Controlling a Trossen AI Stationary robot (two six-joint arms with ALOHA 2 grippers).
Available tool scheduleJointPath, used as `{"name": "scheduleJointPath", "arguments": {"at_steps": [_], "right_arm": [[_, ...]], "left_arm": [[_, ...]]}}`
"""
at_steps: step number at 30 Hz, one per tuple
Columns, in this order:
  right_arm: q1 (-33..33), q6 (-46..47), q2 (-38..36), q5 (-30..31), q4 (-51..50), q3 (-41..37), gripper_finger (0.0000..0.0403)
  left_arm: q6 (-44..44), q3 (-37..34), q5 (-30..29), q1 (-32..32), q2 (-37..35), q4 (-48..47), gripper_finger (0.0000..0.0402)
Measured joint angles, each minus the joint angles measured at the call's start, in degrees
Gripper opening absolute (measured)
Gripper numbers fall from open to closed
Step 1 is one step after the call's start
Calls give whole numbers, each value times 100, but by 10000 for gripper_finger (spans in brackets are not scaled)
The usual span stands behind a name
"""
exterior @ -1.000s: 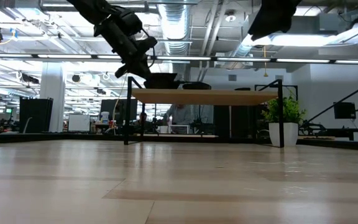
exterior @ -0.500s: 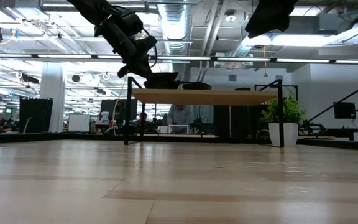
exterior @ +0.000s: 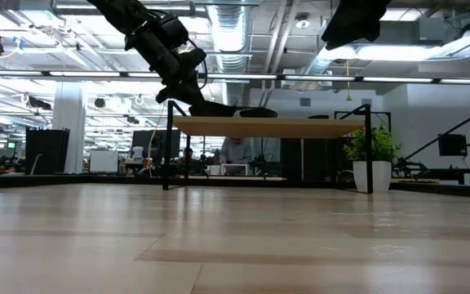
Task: Pick & Place Mini shaped plates
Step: Stack the distorted square plate on top of the distorted square plates on the shelf, then return to Home Position
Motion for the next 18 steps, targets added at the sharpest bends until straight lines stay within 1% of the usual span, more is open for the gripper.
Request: {"name": "scheduleJointPath", "arguments": {"at_steps": [4, 7, 12, 15, 18], "right_arm": [[0, 2, 0, 0, 0, 0, 181], [0, 0, 0, 0, -2, 0, 183], [0, 44, 0, -13, -2, 0, 185], [0, 44, 0, -17, -2, 0, 183], [0, 46, 0, -18, -4, 0, 181]], "left_arm": [[-1, 0, -20, -21, -55, 10, 111], [0, 0, -32, -23, -177, 34, 126], [-13, 2, -133, -24, -328, 47, 131], [-16, 3, -150, -28, -297, -3, 131], [-191, -2, -162, -28, -322, -7, 131]]}}
